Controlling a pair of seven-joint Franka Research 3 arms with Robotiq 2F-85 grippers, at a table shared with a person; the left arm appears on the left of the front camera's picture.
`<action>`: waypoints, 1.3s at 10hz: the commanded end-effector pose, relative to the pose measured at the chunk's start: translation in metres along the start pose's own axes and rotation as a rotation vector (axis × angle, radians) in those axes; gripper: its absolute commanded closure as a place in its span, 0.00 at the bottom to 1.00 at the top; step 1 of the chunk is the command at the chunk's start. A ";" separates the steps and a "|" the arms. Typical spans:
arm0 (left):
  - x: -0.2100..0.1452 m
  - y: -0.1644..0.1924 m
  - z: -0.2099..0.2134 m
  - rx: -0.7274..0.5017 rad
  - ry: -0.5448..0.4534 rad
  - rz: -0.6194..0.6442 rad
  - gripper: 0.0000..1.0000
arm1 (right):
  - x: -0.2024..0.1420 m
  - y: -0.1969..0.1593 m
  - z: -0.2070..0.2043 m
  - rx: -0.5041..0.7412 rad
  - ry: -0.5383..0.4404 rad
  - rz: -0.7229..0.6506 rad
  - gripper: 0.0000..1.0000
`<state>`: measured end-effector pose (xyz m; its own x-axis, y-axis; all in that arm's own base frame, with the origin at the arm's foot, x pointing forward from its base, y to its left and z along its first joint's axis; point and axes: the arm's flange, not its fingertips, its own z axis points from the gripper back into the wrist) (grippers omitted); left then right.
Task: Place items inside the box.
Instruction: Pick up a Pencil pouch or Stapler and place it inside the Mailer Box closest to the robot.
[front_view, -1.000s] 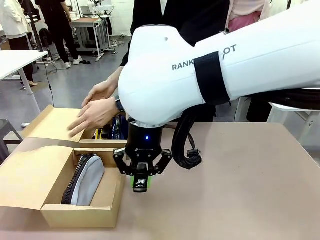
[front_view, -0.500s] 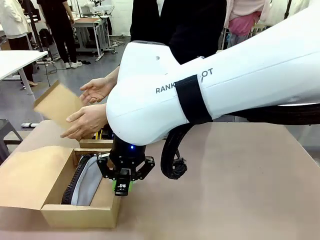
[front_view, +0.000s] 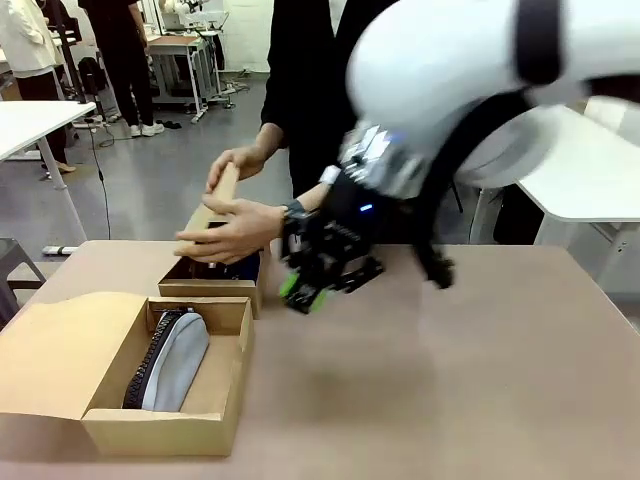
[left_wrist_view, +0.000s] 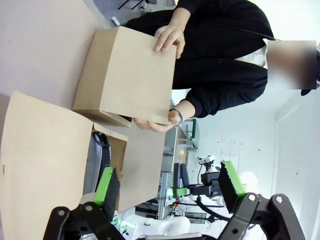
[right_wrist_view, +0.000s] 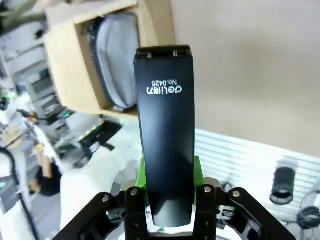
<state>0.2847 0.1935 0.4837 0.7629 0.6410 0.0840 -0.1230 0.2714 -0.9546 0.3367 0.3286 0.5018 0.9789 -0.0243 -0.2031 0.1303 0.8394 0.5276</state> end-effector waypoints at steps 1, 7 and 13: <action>-0.005 0.002 -0.001 -0.013 0.002 -0.013 0.00 | -0.010 -0.053 0.021 0.065 0.016 -0.043 1.00; -0.005 0.002 -0.001 -0.013 0.002 -0.013 0.00 | -0.021 -0.101 0.049 0.134 -0.037 -0.100 1.00; -0.005 0.002 -0.001 -0.013 0.002 -0.013 0.00 | -0.016 -0.100 0.046 0.112 -0.021 -0.114 1.00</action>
<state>0.2847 0.1935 0.4837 0.7631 0.6408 0.0839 -0.1228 0.2713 -0.9546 0.3123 0.2209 0.4916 0.9577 -0.1452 -0.2483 0.2657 0.7773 0.5703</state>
